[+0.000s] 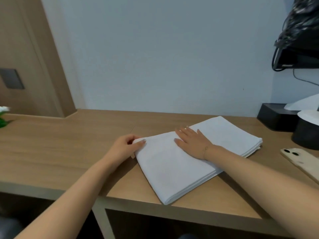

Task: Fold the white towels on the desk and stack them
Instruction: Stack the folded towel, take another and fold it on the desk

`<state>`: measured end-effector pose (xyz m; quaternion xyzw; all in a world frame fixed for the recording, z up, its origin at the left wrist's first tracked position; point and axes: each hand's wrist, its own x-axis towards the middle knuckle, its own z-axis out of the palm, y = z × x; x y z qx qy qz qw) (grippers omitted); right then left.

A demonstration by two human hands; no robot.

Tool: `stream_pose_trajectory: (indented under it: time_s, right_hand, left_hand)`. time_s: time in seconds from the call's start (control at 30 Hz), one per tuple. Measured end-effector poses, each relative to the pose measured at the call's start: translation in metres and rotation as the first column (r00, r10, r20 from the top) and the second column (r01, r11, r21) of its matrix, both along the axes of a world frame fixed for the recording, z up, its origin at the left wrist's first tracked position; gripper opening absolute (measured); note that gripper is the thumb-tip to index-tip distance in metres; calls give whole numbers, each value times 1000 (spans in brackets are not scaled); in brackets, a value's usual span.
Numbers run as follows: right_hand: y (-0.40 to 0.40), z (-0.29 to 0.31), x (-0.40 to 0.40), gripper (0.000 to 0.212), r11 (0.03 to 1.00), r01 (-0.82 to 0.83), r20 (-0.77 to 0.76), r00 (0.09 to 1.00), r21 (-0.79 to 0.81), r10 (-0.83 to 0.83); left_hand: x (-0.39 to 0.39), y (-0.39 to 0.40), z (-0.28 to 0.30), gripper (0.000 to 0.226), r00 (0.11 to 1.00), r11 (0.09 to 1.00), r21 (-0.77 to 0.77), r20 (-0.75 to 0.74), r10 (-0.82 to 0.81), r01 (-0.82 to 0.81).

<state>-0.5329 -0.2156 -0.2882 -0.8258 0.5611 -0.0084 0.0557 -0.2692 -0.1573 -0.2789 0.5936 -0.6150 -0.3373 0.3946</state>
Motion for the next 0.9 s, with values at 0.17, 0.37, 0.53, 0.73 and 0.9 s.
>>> stream_pose_trajectory:
  time_s: [0.17, 0.37, 0.53, 0.73, 0.9]
  right_hand:
    - [-6, -4, -1, 61, 999, -13, 17, 1000, -33, 13]
    - [-5, -5, -2, 67, 998, 50, 44, 998, -49, -48]
    - [-6, -7, 4, 71, 979, 194, -13, 981, -62, -195]
    - [-5, -9, 23, 69, 936, 348, 5, 938, -48, -348]
    - [-8, -7, 41, 66, 893, 449, 5, 893, -28, -449]
  left_hand:
    - [3, -2, 1, 30, 892, 972, 123, -433, -129, 200]
    - [5, 3, 13, 28, 858, 975, 116, -502, -109, 192]
    - [27, 1, 9, 43, 995, 989, 137, 93, 40, -53]
    - [18, -5, 13, 31, 759, 962, -129, 593, 269, -239]
    - [-26, 12, 28, 35, 702, 931, -363, 652, 286, -42]
